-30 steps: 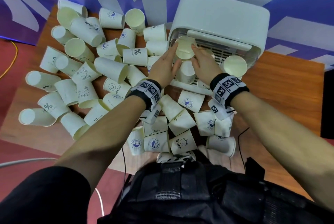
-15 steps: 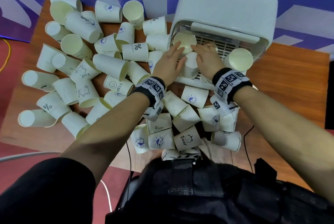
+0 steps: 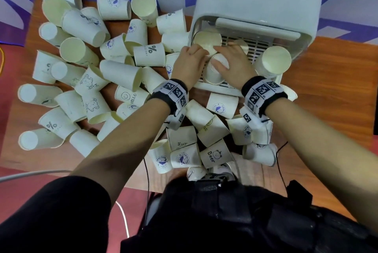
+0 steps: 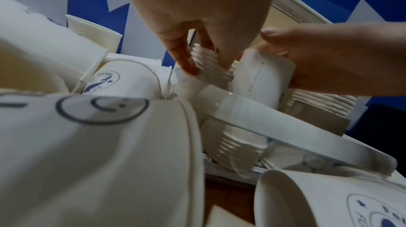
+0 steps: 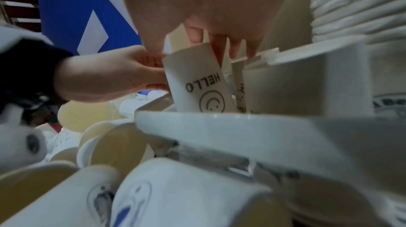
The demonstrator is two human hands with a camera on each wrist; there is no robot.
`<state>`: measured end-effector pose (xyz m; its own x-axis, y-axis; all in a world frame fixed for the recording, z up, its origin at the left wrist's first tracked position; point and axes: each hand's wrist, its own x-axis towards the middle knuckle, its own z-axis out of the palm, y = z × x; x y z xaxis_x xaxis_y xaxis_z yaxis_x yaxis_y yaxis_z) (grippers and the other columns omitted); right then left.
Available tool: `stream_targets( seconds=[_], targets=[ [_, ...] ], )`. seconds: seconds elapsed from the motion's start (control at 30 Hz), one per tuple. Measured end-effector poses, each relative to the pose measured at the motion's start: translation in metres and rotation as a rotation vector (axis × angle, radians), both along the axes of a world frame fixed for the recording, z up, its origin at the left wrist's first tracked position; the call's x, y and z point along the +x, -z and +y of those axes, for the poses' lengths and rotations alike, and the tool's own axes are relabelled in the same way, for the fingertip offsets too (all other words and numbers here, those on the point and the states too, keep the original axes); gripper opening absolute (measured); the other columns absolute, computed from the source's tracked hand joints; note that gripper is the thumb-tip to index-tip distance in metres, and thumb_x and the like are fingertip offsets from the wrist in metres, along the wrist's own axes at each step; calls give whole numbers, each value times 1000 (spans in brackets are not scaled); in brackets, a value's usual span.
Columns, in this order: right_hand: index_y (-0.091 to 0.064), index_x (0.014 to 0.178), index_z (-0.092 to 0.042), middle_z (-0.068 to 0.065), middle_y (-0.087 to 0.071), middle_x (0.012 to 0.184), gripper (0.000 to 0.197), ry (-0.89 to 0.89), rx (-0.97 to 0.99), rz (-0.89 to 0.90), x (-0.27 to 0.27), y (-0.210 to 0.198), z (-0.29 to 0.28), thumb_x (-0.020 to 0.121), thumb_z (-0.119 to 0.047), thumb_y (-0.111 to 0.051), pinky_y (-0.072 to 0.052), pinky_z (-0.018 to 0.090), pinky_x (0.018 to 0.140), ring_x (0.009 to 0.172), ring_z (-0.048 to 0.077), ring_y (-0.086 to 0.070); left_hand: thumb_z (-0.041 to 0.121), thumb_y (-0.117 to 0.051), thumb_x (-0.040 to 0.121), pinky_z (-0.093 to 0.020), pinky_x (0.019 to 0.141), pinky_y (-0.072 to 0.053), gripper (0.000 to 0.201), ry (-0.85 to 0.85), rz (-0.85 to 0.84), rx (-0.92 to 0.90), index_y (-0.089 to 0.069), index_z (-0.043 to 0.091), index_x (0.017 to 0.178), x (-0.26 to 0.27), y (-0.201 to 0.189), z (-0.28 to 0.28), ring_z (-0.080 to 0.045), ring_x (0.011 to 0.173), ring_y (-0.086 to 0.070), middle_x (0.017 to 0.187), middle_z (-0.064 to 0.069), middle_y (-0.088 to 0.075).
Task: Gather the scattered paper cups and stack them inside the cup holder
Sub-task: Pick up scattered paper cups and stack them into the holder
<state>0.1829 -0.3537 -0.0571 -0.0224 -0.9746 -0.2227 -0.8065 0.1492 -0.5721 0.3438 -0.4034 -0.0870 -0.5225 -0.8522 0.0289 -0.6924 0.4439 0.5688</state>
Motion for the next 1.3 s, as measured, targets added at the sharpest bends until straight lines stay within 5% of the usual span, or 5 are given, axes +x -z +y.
stream_targets(
  seconds=[0.17,0.53,0.83,0.97,1.3],
  targets=[
    [-26,148,-22,11,-36,147,77,-39,35,27,0,6,15,85,-44,-64,-9,38,117,145,22,-8,36,-32,92,-39,70,-43,46,35,46,-14,-66,7,103,4,4,-5,-34,86,-49,101,-10,-62],
    [-33,145,-14,14,-51,130,77,-65,-42,209,-9,7,15,83,-49,-64,-13,37,114,139,28,-21,35,-35,92,-38,68,-44,45,77,45,-51,-70,8,102,9,-1,1,-35,81,-54,94,-11,-64],
    [-20,150,-21,9,-40,145,76,-87,-4,131,-11,3,29,89,-47,-56,-3,44,118,145,24,-6,32,-38,94,-36,70,-46,42,78,25,-80,-69,8,108,6,-2,8,-33,81,-59,93,-12,-63],
    [-24,149,-17,6,-31,151,75,-78,-29,50,-20,1,40,89,-47,-58,-6,38,119,146,21,-2,29,-51,95,-32,71,-48,31,36,26,-76,-66,11,116,7,-4,13,-29,80,-61,110,-13,-60],
    [-52,130,-6,13,-56,124,62,23,-274,-55,-50,-8,83,87,-50,-52,-25,22,105,127,27,-40,13,-46,93,-25,69,-43,28,-3,155,-245,-65,6,111,3,-37,34,-26,83,-58,96,-15,-58]
  ],
)
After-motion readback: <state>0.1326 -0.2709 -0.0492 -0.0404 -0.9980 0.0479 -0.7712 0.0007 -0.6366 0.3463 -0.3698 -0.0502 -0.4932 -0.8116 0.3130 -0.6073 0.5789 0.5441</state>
